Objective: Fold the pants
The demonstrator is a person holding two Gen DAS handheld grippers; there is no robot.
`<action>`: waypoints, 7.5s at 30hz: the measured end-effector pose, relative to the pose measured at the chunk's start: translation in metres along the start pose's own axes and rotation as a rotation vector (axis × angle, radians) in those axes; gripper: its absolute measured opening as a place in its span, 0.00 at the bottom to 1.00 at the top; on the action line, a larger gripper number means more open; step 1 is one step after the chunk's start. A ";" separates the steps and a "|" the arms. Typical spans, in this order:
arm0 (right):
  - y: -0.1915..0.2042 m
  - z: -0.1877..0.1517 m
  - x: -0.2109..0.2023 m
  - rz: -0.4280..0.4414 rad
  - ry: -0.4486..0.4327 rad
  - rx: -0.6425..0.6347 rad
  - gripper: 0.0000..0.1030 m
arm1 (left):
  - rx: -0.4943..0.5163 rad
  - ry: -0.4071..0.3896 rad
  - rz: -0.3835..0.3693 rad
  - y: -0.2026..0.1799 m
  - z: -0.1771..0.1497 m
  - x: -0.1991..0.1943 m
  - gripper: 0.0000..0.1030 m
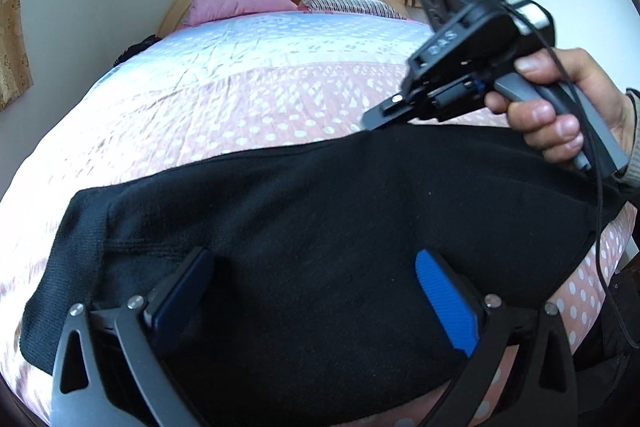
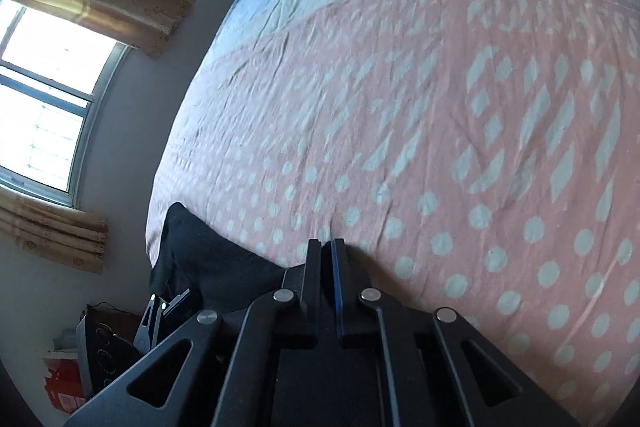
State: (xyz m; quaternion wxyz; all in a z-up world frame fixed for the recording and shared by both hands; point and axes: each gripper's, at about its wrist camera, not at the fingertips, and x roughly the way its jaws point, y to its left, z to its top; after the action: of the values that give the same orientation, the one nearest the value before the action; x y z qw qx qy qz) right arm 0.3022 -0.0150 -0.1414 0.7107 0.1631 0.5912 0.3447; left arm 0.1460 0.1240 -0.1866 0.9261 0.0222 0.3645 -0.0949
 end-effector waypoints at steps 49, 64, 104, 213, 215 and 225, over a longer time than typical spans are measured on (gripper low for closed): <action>-0.016 -0.240 -0.170 -0.425 -0.254 -0.449 0.32 | -0.020 -0.060 -0.097 -0.022 -0.010 -0.029 1.00; -0.110 -0.272 -0.287 -0.515 -0.508 -0.157 0.39 | -0.019 -0.067 -0.036 -0.062 0.019 -0.038 1.00; -0.315 -0.369 -0.409 -0.462 -0.703 0.555 0.40 | -0.102 0.018 -0.032 -0.081 0.003 -0.010 1.00; -0.090 -0.298 -0.250 -0.287 -0.627 -0.372 0.59 | -0.356 0.143 -0.450 -0.139 0.052 -0.002 0.12; -0.091 -0.299 -0.243 -0.296 -0.593 -0.368 0.59 | -0.358 0.152 -0.442 -0.137 0.048 0.001 0.12; -0.094 -0.292 -0.213 -0.396 -0.445 -0.377 0.59 | -0.378 0.180 -0.408 -0.129 0.030 0.017 0.21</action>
State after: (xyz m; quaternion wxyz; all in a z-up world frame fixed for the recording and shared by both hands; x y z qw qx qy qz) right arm 0.0389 -0.2786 -0.1189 0.8928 -0.0179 0.3680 0.2593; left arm 0.1536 -0.0085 -0.1723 0.8394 -0.2162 0.4535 -0.2072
